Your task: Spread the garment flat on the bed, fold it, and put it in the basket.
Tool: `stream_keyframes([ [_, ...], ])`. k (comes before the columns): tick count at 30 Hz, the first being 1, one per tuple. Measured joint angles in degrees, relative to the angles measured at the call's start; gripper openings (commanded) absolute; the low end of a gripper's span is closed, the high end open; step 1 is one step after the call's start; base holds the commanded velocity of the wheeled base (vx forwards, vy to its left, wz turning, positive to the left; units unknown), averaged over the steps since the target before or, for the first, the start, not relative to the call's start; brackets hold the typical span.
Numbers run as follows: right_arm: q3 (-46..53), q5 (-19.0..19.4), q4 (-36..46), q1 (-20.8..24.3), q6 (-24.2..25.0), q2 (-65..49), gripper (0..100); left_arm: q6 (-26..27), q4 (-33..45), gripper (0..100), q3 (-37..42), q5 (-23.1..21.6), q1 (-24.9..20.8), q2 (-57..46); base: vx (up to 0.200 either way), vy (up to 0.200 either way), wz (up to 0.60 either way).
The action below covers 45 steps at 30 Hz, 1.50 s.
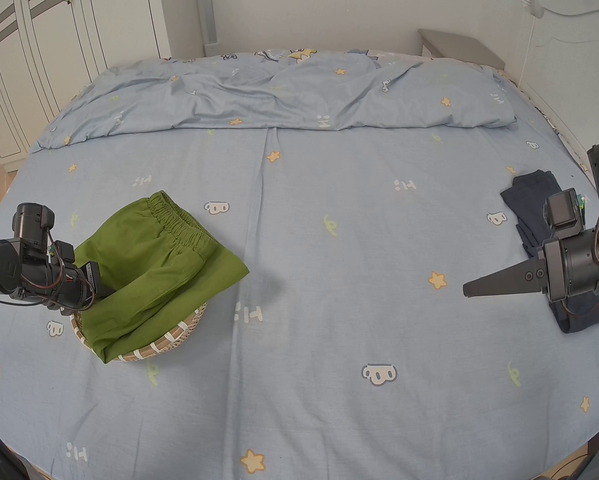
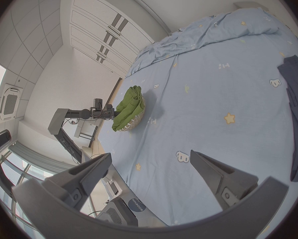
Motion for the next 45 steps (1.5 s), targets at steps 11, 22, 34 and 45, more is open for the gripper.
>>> stream_keyframes([
  [11,0.13,-0.05,0.02,0.07,-0.18,0.21,100,1.54,6.94,0,-3.79,3.3,-0.83,3.47,0.0,0.0,0.0],
  [22,0.09,-0.05,-0.02,-0.01,-0.13,0.21,100,1.38,7.28,100,-3.46,3.47,-1.87,1.27,0.0,0.0,0.0],
  [34,0.41,-0.35,-0.02,-0.63,-0.4,-0.83,100,1.56,10.61,100,-2.3,8.05,-2.06,-11.74,0.0,0.0,0.0],
  [45,14.14,-1.91,-4.96,-4.74,-3.69,-13.0,100,1.43,11.95,100,5.05,17.48,-8.73,-35.0,0.0,0.0,0.0],
])
